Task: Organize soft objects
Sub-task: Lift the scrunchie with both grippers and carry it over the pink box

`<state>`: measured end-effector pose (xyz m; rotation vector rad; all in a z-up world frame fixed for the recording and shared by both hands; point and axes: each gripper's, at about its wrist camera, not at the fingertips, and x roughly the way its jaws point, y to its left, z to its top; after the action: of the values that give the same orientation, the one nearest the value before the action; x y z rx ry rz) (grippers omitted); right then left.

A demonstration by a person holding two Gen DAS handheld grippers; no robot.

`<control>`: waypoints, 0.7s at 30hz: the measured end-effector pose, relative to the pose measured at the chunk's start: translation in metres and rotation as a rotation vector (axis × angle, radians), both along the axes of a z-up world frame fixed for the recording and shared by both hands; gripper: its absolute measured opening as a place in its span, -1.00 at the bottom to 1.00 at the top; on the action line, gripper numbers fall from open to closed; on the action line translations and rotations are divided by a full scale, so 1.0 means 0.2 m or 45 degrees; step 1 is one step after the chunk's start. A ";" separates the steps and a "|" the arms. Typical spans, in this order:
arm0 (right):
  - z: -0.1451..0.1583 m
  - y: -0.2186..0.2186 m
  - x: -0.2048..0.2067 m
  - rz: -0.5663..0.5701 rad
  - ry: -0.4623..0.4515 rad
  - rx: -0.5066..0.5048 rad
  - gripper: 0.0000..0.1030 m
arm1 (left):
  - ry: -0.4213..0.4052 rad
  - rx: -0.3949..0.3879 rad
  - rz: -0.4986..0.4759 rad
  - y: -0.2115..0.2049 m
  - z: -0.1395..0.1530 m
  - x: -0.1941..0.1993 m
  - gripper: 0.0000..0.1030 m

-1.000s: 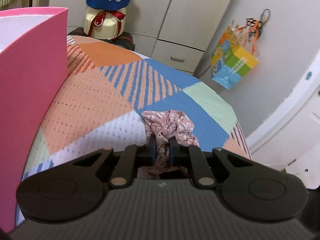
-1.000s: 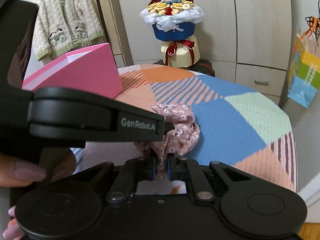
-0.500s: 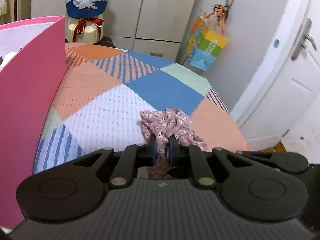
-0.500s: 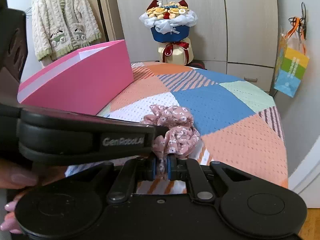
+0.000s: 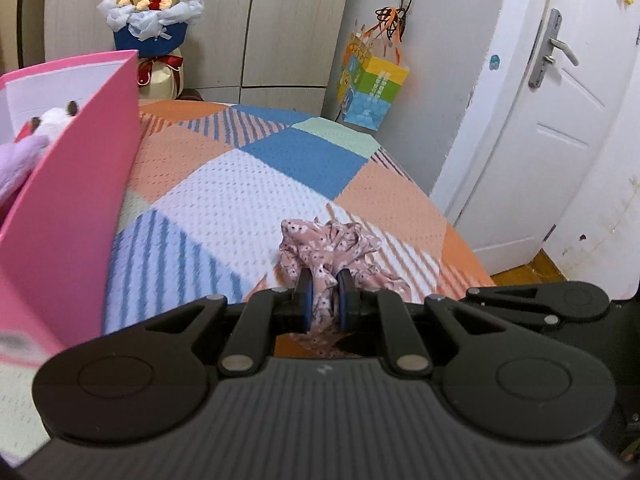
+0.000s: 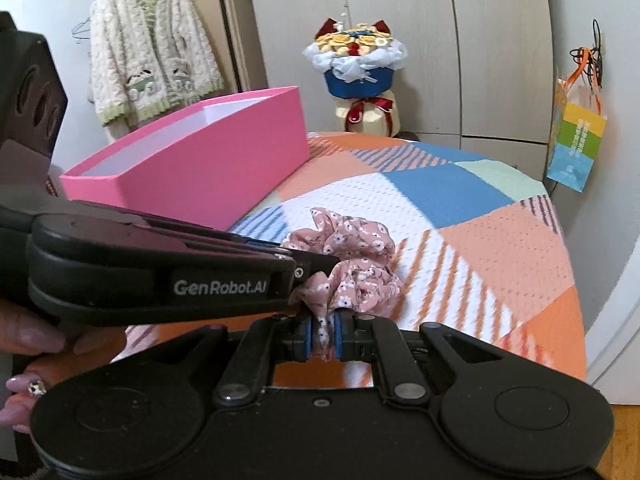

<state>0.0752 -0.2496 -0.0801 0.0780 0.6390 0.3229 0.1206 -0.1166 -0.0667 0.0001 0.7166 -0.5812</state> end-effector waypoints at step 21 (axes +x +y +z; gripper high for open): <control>0.40 0.32 -0.20 0.348 -0.038 0.070 -0.67 | -0.169 0.009 -0.074 0.46 0.43 -0.35 -0.77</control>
<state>0.0342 -0.1857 0.0000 0.0380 0.6122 0.6042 0.0503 -0.0251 0.0189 0.0659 0.5908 -0.6279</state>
